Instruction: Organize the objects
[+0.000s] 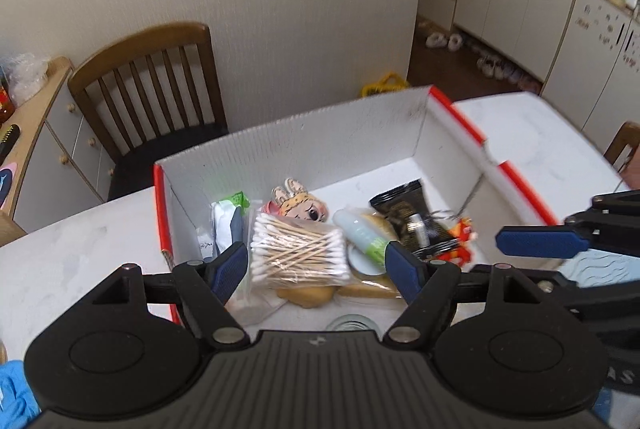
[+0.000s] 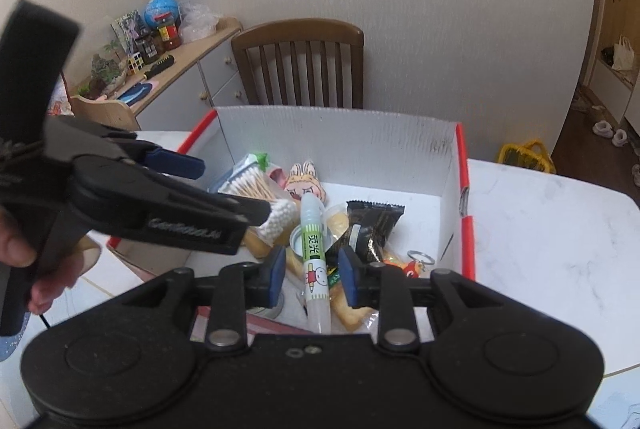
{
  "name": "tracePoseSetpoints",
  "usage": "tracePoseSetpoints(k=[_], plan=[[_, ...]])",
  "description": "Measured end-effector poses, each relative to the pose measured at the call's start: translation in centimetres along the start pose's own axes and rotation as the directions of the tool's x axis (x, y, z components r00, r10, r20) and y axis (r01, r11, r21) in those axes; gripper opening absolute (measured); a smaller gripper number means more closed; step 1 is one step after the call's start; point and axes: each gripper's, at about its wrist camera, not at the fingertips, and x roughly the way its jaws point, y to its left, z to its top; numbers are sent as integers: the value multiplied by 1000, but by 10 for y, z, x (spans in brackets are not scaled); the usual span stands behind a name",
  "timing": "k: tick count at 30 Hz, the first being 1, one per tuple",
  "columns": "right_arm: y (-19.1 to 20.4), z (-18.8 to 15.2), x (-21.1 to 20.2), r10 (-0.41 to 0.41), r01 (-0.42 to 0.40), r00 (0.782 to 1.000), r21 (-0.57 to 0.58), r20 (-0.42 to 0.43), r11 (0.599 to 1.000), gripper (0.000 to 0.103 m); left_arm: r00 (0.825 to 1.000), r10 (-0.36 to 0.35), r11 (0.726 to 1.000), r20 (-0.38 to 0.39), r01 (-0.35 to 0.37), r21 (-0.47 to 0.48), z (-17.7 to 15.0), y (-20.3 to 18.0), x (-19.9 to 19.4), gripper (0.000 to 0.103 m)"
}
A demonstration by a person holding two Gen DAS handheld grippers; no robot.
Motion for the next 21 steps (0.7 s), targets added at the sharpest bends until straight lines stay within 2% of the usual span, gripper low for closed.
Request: tracePoseSetpoints(k=[3,7,14,16,21], plan=[[0,-2,-12,0,0,1000,0,13,1000,34,999,-10,1000,40,11,-15,-7,-3,-21,75],[-1,-3,-23,0,0,999,0,44,1000,54,997,-18,1000,81,20,-22,-17,-9,-47,75],[3,-8,-48,5,-4,997,-16,81,1000,61,992,-10,999,129,16,-50,-31,-15,-81,76],[3,-10,-54,7,-5,996,-19,92,1000,66,990,2,999,141,5,-52,-35,-17,-90,82],[7,-12,-68,14,-10,993,-36,116,999,75,989,12,998,149,-2,-67,-45,-18,-105,82]])
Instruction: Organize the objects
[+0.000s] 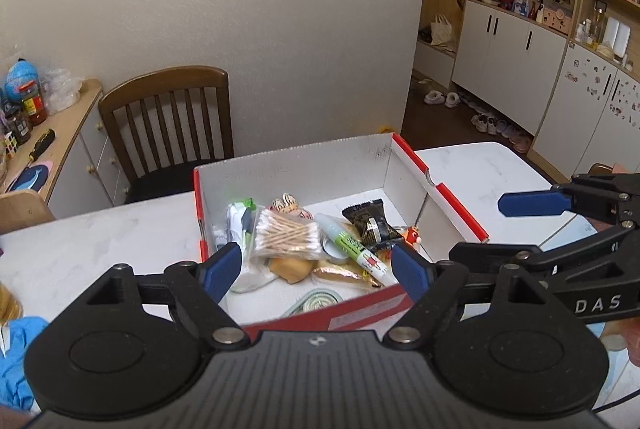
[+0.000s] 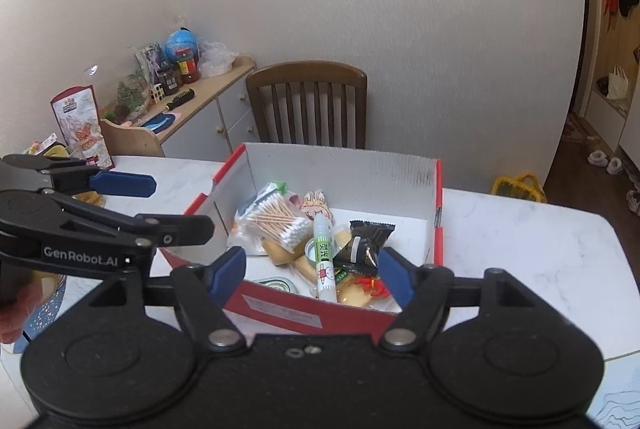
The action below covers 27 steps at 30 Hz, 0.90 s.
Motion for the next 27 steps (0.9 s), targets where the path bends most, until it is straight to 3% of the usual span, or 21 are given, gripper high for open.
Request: tracePoseSetpoints(k=[8,11,13,16,18,27], plan=[[5,-6,-17,16,-16,999,-3,28,1000,89,1000,-3,1000,18,4,-18,-13,-2,-20,82],[6,-10,-21,22,-22,999,0,34,1000,95,1000,4,1000,30,-4,-21,-18,-5,-27,93],[6,-12,-25,26,-26,999,-1,43,1000,100,999,11,1000,44,-10,-22,-21,-6,-32,94],[7,-15,-31,32,-32,998,3,53,999,101,999,19,999,49,-18,-30,-25,-7,-37,95],[7,-17,-34,38,-38,998,6,58,999,102,998,30,999,51,-28,-31,-28,-8,-39,103],[6,-29,-52,45,-46,995,7,92,999,103,997,59,996,48,-55,-66,-40,-8,-49,103]])
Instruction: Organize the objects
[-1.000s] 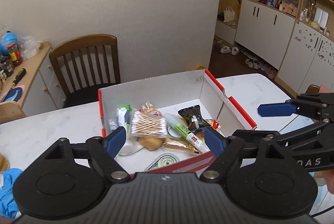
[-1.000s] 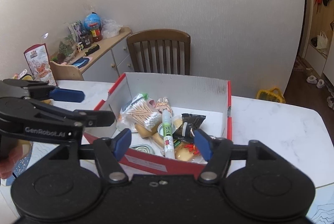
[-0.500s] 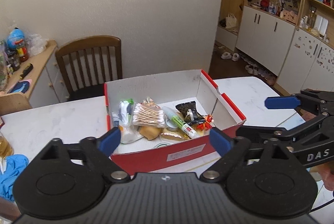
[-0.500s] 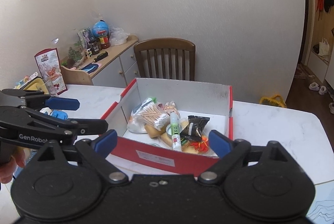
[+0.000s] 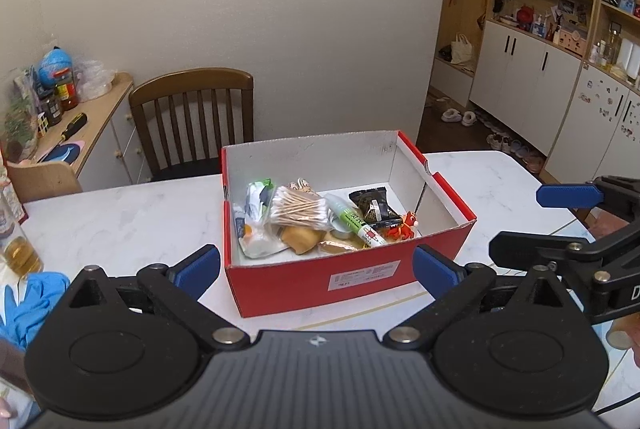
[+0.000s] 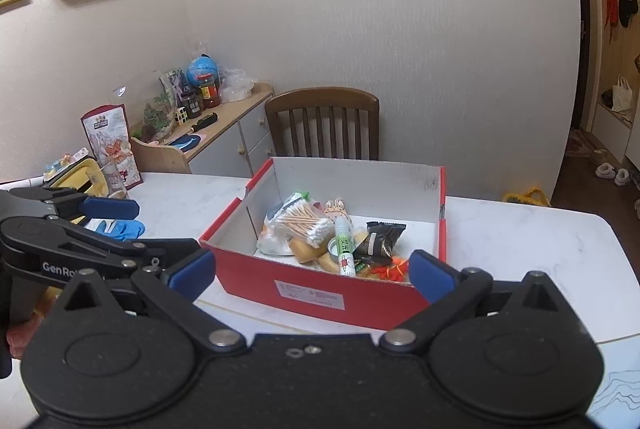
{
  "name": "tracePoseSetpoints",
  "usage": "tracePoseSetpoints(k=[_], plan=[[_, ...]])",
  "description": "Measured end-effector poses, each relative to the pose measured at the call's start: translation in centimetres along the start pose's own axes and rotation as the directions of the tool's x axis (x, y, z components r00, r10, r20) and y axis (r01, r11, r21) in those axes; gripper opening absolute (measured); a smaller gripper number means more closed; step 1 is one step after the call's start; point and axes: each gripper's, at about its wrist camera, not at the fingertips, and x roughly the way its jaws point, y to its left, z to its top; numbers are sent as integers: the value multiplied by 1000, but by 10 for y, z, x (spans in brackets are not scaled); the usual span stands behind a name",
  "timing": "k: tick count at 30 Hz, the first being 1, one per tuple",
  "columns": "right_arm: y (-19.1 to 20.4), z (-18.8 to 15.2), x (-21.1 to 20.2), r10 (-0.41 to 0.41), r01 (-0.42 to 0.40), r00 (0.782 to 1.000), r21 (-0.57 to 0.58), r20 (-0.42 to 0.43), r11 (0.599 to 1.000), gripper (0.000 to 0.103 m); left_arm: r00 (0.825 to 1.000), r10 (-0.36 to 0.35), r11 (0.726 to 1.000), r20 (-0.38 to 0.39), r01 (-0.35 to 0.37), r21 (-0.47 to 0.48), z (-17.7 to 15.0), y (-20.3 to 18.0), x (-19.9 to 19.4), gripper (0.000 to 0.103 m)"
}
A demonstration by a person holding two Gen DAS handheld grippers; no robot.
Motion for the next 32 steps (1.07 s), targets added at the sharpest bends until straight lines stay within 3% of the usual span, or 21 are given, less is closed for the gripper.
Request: tracePoseSetpoints(k=[4,20,32], plan=[[-1,-5,-5,0,0,1000,7,1,1000,103,1000,-18,1000,-10,18,-19,-5,1,-3,103],[-1,-16,-13,3,-3,1000,7,-9,1000,103,999,33,999,14,-33,-23,-13,-3,-11,103],[-2,-26,-12,-5,6,999,28,-34,1000,103,1000,14,1000,4,-14,-28,-17,0,-9,103]])
